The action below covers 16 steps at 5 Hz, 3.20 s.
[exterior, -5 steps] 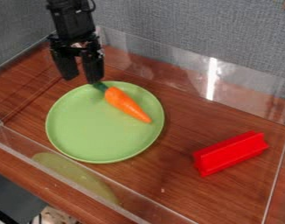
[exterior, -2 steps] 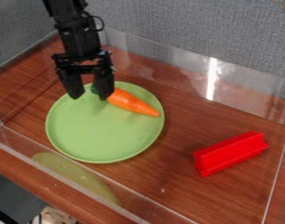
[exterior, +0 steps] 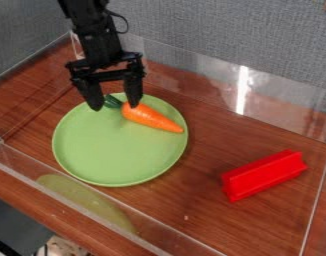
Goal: Put the carrot on the green plate
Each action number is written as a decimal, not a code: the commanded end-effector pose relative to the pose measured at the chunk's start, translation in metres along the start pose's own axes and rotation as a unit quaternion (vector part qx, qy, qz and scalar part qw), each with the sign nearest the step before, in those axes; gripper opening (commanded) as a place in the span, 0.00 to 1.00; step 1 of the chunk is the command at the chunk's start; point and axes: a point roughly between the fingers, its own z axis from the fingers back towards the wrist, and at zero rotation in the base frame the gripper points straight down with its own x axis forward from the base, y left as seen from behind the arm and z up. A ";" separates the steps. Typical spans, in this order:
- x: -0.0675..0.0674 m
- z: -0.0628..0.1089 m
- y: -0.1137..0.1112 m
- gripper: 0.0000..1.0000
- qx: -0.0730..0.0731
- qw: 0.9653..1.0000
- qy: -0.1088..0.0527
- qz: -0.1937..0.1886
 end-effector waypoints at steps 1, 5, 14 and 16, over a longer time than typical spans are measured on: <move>0.021 0.006 -0.007 1.00 -0.003 0.997 -0.046 0.064; 0.029 -0.019 -0.007 0.00 -0.014 0.978 -0.082 0.194; 0.036 -0.053 -0.012 0.00 0.049 0.921 -0.133 0.363; 0.034 -0.054 -0.012 0.00 0.066 0.899 -0.138 0.410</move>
